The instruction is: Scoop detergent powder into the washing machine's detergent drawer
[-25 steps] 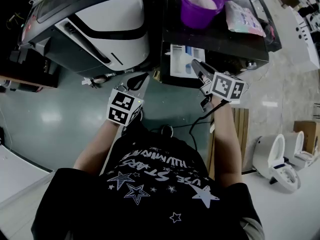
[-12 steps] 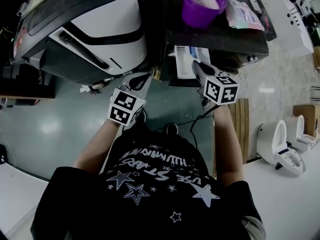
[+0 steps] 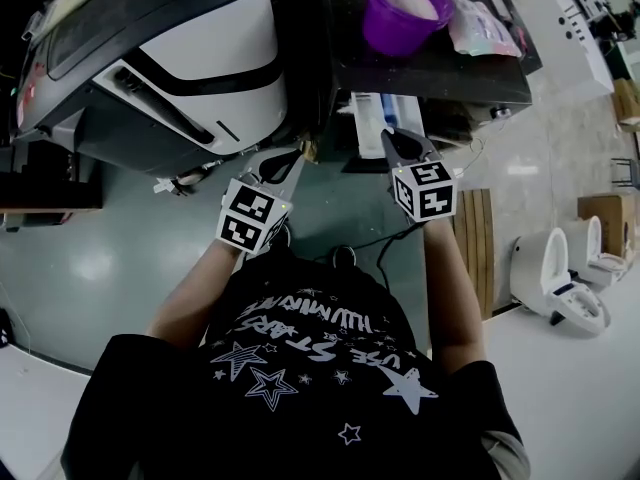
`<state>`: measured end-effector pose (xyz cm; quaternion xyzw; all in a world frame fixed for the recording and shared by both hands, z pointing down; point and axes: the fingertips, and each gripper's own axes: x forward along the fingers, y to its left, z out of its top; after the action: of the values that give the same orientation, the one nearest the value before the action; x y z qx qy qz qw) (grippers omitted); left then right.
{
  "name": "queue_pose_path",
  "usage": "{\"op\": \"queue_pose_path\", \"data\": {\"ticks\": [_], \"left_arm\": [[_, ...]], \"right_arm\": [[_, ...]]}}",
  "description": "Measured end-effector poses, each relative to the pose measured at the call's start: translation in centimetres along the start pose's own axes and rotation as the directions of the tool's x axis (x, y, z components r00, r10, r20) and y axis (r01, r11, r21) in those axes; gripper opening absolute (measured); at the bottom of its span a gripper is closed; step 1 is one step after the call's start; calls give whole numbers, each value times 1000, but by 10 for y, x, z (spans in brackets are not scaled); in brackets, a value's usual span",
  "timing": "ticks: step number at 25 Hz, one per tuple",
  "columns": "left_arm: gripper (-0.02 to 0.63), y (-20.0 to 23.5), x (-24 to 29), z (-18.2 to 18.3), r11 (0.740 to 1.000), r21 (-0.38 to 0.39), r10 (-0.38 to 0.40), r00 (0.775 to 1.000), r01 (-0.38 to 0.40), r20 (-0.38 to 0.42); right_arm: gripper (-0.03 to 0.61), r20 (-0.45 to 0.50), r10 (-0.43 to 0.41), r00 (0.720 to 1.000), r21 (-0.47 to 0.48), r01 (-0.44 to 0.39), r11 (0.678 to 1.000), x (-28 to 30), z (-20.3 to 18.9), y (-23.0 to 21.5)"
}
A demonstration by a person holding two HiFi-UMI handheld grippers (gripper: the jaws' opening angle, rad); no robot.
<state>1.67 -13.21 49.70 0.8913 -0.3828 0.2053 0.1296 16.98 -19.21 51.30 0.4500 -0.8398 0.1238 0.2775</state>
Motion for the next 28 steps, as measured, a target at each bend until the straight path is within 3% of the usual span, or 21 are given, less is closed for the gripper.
{"op": "queue_pose_path", "data": {"ticks": [8,13,20,28], "left_arm": [[2,5,-3,-6,1000,3,-23,1000,23,-2],[2,9,-3,-7,999,5,-35,999,35,1],[2,12,-2,-7,999,1,-44,999,44,9],[2,13,-4,-10,999,-4,-44,999,44,8]], "right_arm": [[34,-42,-72,997,-213,61,975,0,1,9],[34,-75,-92,993,-365,59,929,0,2,16],[34,-138,-123,983,-598,16,802,5,-4,25],[34,-168,-168,971,-783,-28,621,9,-9,27]]}}
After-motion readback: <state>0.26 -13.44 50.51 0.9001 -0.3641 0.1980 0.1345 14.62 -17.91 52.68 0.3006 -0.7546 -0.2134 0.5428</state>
